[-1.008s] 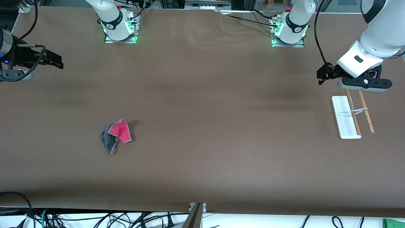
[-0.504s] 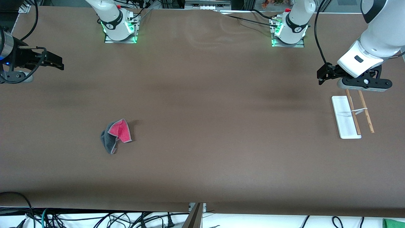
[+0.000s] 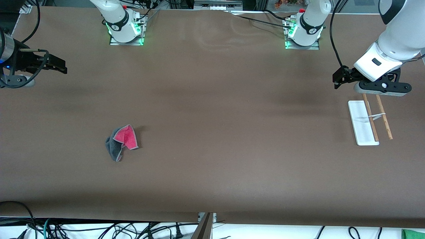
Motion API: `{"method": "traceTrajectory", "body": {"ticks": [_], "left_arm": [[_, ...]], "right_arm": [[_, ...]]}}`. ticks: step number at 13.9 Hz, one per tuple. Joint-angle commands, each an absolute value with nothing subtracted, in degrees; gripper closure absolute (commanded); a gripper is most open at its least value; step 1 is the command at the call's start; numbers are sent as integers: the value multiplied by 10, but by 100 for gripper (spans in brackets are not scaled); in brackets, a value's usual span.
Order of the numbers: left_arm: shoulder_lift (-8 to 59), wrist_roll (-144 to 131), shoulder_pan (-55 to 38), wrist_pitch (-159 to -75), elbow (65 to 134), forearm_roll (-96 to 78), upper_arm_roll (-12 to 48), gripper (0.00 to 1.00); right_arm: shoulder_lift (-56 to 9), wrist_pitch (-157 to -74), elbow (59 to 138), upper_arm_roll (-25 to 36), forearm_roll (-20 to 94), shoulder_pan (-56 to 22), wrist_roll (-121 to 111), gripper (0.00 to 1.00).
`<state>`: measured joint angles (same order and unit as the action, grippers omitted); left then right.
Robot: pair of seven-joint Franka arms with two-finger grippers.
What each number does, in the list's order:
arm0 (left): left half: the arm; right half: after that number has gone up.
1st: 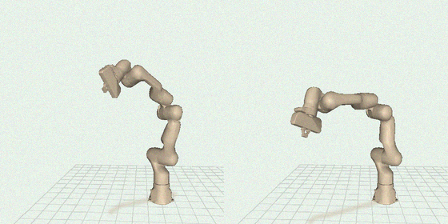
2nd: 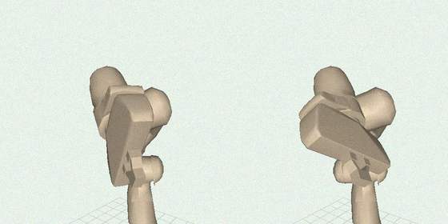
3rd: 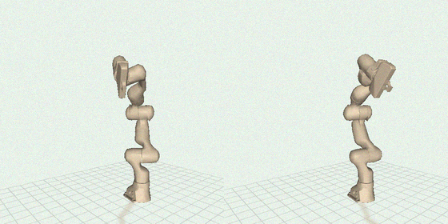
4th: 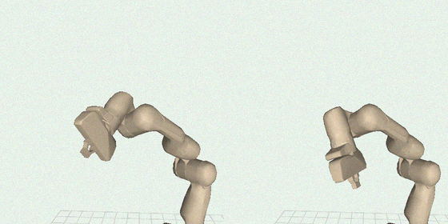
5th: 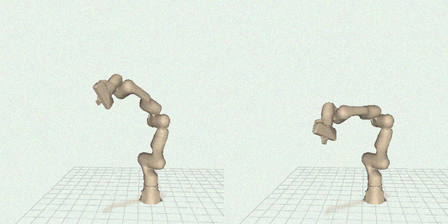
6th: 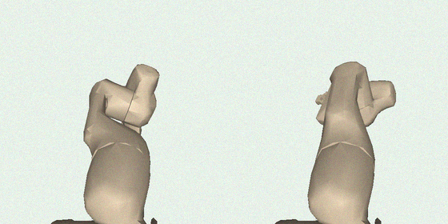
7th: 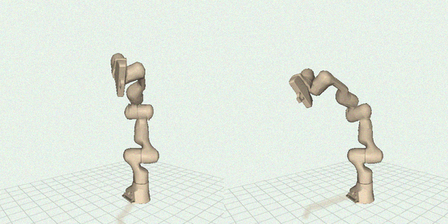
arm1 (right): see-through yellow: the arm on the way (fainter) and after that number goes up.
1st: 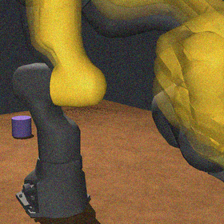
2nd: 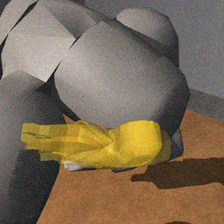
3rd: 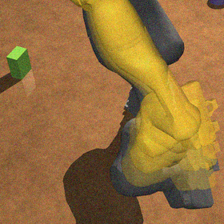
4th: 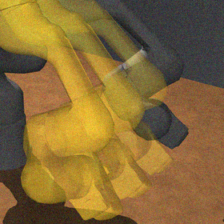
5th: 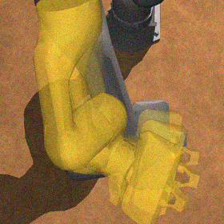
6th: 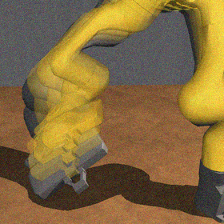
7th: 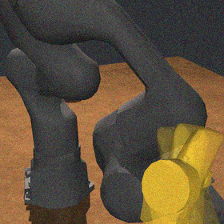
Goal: Pass towel and hang on rack
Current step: 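Move the right gripper out toward the pink-and-grey towel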
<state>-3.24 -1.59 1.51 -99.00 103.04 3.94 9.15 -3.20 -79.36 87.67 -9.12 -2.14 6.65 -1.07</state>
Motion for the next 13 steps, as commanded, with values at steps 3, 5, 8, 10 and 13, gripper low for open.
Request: {"method": "traceTrajectory", "body": {"ticks": [3, 5, 8, 10, 13], "left_arm": [[-28, -16, 19, -978, 1016, 37, 94, 0], [-28, -16, 19, -978, 1016, 37, 94, 0], [-28, -16, 19, -978, 1015, 37, 94, 0], [-28, -16, 19, -978, 1015, 37, 94, 0], [-28, -16, 19, -978, 1015, 37, 94, 0]], "right_arm": [[-46, -792, 864, -96, -14, 69, -11, 0], [-56, -816, 865, -96, -11, 69, -11, 0], [-85, -842, 865, -98, -10, 67, -10, 0], [-109, -855, 865, -100, -11, 60, -10, 0], [-136, -892, 865, -100, -16, 44, -11, 0]]}}
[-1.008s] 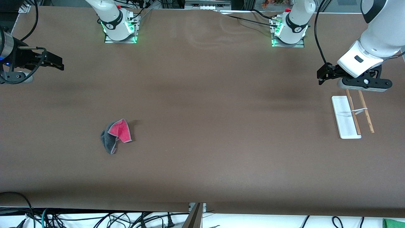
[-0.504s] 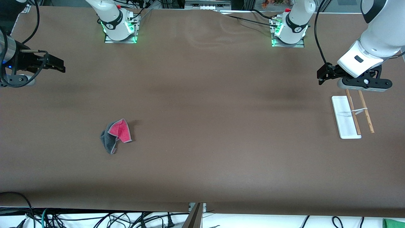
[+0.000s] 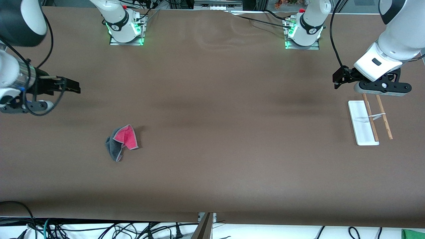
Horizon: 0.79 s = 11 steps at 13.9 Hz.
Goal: Pass towel and hang on rack
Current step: 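Move the right gripper out toward the pink-and-grey towel, then lower the open right gripper over the towel's grey corner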
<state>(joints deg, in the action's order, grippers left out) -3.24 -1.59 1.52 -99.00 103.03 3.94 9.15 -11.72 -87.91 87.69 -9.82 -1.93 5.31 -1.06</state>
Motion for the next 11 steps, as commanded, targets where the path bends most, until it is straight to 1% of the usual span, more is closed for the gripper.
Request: {"method": "traceTrajectory", "body": {"ticks": [1, 3, 7, 11], "left_arm": [[-28, -16, 19, -978, 1015, 37, 94, 0], [-28, -16, 19, -978, 1015, 37, 94, 0], [-28, -15, 19, -978, 1016, 37, 94, 0], [-29, -15, 19, -977, 1016, 38, 94, 0]], "right_arm": [[-143, -898, 865, -100, -17, 42, -11, 0], [-170, -926, 866, -100, -24, 35, -11, 0], [-250, -978, 866, -98, -25, 38, -11, 0], [-304, -1049, 874, -97, -24, 38, -11, 0]]}}
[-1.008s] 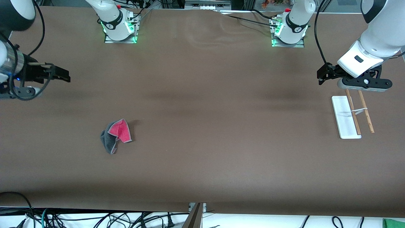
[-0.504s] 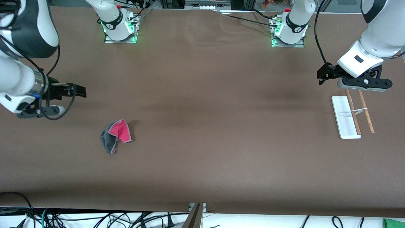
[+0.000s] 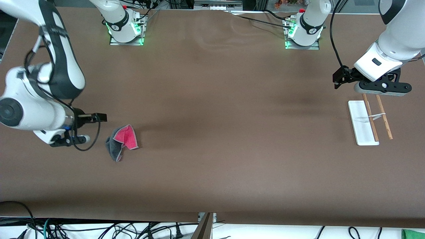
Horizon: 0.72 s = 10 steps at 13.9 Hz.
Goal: Pass towel and hang on rack
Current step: 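Lower the open right gripper over the towel's grey corner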
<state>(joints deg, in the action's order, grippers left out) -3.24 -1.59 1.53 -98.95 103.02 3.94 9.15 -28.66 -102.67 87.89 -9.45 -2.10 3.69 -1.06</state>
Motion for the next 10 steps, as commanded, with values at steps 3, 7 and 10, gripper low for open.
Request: {"method": "traceTrajectory", "body": {"ticks": [3, 7, 10], "left_arm": [[-28, -14, 19, -977, 1016, 38, 94, 0], [-29, -14, 19, -977, 1016, 38, 94, 0], [-29, -14, 19, -977, 1016, 38, 94, 0]], "right_arm": [[-335, -1118, 897, -98, -18, 38, -10, 0], [-359, -1164, 898, -101, -13, 32, 3, 0], [-367, -1178, 898, -101, 14, 18, 17, 0]]}}
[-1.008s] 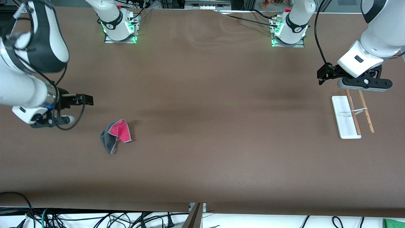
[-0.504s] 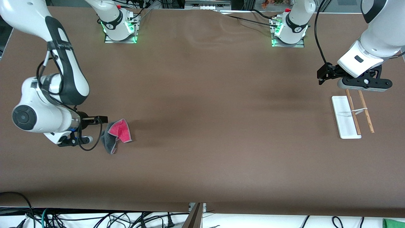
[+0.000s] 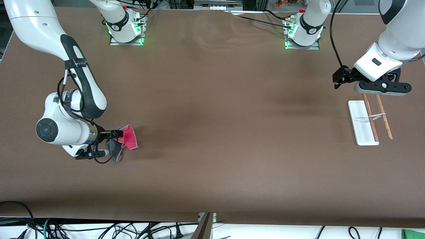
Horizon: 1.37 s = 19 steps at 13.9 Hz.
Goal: Pass towel and hang on rack
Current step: 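Lower the open right gripper over the towel's grey corner, then close the right gripper on the towel edge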
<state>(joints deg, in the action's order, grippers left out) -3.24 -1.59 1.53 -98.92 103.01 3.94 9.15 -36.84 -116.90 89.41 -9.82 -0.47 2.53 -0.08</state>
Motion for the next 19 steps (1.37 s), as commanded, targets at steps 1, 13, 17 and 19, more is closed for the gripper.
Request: {"method": "traceTrajectory", "body": {"ticks": [1, 13, 17, 19], "left_arm": [[-31, -15, 19, -975, 1019, 38, 94, 0], [-29, -16, 19, -974, 1016, 38, 95, 0], [-29, -16, 18, -974, 1015, 38, 95, 0], [-25, -10, 18, -971, 1017, 38, 96, 0]], "right_arm": [[-370, -1178, 899, -101, 15, 16, 32, 0], [-379, -1207, 921, -100, 15, 10, 49, 9], [-377, -1205, 920, -100, 15, 9, 49, 5], [-377, -1201, 920, -100, 15, 8, 49, 10]]}}
